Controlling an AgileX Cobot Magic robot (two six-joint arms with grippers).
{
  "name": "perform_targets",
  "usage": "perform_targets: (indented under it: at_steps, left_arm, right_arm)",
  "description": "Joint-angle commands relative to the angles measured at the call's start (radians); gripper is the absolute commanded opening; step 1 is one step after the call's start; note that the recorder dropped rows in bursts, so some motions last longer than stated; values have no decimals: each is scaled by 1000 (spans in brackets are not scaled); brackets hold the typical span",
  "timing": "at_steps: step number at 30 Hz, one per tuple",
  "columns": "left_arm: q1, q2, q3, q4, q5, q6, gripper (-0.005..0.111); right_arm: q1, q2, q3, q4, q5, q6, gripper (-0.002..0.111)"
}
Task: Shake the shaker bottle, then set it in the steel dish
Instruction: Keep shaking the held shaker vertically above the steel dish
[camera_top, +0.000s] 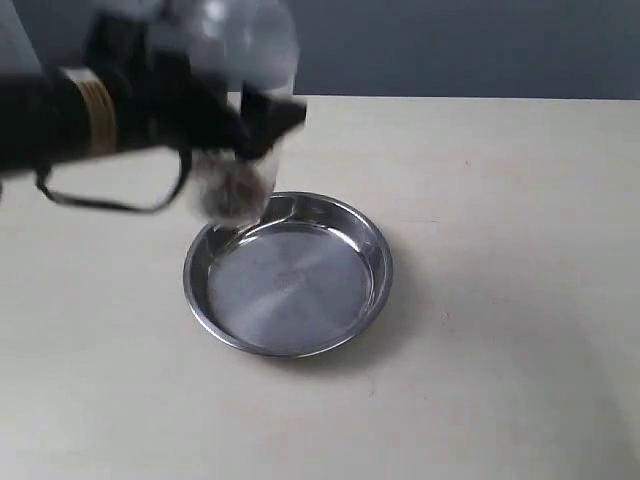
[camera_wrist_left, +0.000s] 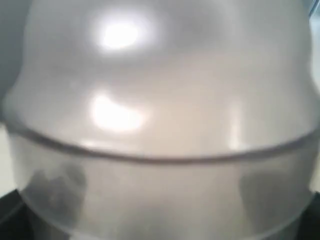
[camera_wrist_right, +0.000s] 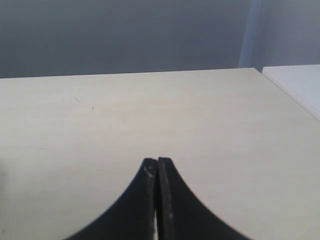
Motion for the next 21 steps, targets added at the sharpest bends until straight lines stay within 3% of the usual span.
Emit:
perform_targets:
  at_steps: [1,5,7,9,12,18,21]
  left_arm:
    - [-12,87,73,-56,-17,37,0]
    - [-1,-71,-65,-54,-125,41,0]
    - [-4,-115,-116,-51,-29,59,0]
    - [-15,-77,-45,-64,46,56,0]
    - [-20,49,84,-121,24,56,0]
    - [-21,-132,-36,-101,-44,90,0]
    - [-32,-27,87,-122,-30,88,0]
  right_arm:
    - [-5,-5,1,-2,-9,-3,-1]
    - [-5,-5,1,-2,-9,-3,-1]
    - [-5,-5,1,-2,-9,-3,-1]
    - [-5,-5,1,-2,-9,-3,-1]
    - [-5,-5,1,-2,-9,-3,-1]
    - [-5,-5,1,-2,-9,-1,-1]
    - [-5,-5,1,-2,-9,-1,-1]
